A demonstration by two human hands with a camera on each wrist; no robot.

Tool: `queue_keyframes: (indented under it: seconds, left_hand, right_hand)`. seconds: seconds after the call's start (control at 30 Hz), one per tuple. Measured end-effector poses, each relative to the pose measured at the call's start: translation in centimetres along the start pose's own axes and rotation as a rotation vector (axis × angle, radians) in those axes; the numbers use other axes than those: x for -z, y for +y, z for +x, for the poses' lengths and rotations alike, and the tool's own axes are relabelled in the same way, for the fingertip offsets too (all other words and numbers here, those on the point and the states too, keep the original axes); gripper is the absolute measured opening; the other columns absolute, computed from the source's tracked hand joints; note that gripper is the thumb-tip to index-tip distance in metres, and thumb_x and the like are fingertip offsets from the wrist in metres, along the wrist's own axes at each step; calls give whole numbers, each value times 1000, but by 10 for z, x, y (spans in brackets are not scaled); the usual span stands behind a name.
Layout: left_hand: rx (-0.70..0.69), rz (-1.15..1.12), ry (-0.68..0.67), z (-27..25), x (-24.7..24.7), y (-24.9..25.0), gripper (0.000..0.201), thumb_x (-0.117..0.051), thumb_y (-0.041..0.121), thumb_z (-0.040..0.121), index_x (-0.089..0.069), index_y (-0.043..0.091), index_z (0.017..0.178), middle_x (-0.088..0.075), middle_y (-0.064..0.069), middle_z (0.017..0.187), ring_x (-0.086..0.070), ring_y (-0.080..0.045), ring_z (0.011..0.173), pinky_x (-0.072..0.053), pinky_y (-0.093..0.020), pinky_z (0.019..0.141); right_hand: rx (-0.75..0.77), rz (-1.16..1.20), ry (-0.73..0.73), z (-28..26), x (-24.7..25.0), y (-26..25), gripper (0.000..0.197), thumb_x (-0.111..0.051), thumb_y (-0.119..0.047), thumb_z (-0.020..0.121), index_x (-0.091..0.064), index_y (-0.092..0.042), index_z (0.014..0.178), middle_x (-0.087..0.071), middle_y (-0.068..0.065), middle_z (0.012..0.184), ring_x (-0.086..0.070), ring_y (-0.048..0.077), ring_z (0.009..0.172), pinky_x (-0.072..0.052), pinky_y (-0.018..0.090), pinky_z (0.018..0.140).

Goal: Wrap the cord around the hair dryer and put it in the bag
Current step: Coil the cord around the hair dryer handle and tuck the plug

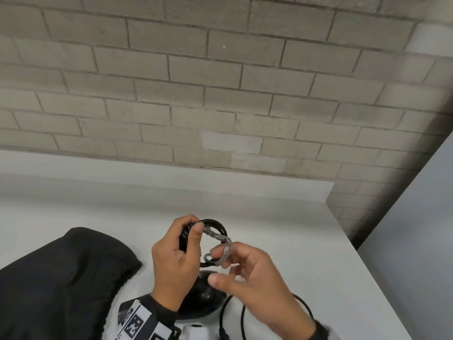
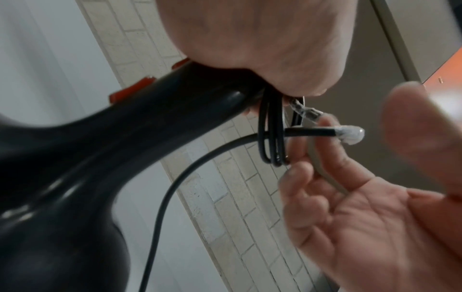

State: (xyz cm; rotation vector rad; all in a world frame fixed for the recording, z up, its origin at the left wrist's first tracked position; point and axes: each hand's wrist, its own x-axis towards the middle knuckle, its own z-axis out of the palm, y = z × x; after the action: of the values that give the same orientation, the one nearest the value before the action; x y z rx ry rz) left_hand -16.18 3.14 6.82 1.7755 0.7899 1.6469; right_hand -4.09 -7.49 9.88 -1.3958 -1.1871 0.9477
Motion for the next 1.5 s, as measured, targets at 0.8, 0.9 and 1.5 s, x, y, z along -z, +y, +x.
queue_keyframes:
  seconds: [0.8,0.9,1.5]
  left_hand:
    - [-11,49,-95,2,-7,0,38,-42,67,93,-60,35,87,-64,10,65,-59,-13,51,-45,-24,51]
    - [-2,56,-77,1,-8,-3,35,-48,59,94,-63,28,89,-63,9,65,-58,-14,52,-44,-27,50]
    - [-14,137,-9,9,-5,-10,32,-43,67,92,-59,40,89,-65,14,70,-61,-11,53,-46,-22,49]
  right_hand:
    - [-329,-36,135,-39,72,30,20,-83,-20,77,-70,-13,90,-47,1,60,-43,14,47,-39,27,52]
    - [-184,-225,442,-39,76,44,27,-80,-13,78,-65,-29,94,-60,-3,75,-57,12,64,-47,23,64]
    - [21,-266,48,-25,-24,24,16,-51,-28,98,-62,-39,99,-61,-5,58,-58,4,58,-47,16,65]
